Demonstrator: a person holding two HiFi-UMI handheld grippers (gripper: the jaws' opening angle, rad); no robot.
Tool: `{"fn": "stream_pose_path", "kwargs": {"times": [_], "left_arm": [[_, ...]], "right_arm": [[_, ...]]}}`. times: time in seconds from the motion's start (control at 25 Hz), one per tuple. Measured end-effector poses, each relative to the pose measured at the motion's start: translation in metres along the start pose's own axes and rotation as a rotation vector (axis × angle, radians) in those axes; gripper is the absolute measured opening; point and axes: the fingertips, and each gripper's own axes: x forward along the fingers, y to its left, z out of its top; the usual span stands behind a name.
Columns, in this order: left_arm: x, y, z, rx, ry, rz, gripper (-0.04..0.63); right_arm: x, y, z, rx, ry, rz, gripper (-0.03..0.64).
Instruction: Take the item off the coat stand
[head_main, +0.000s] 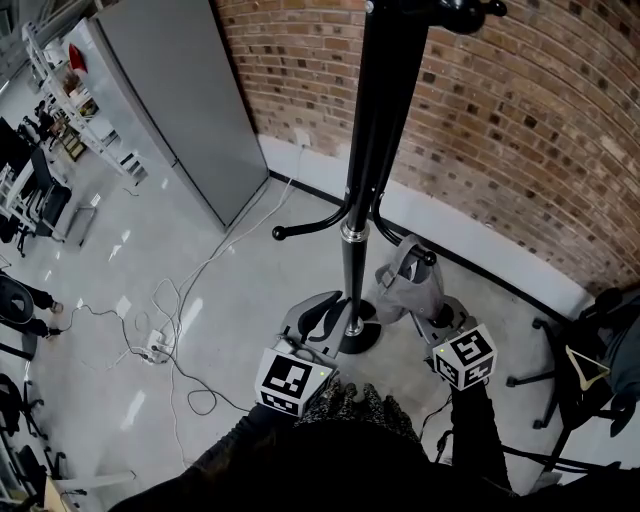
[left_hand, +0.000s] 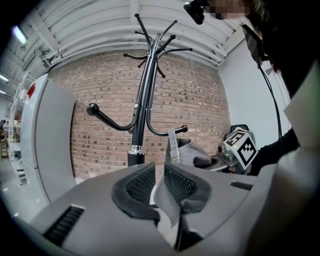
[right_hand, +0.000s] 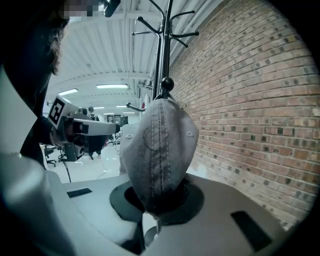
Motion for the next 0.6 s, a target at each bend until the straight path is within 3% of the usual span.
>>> {"fn": "stream_pose_path", "kwargs": {"times": [0.6], "left_arm": [[0.014,-0.023,0.007,-0.005,-0.022,-0.083,0.063]], "right_arm": [[-0.068,-0.007,0.039,0.011,-0.117,-0.124,0.025]]}}
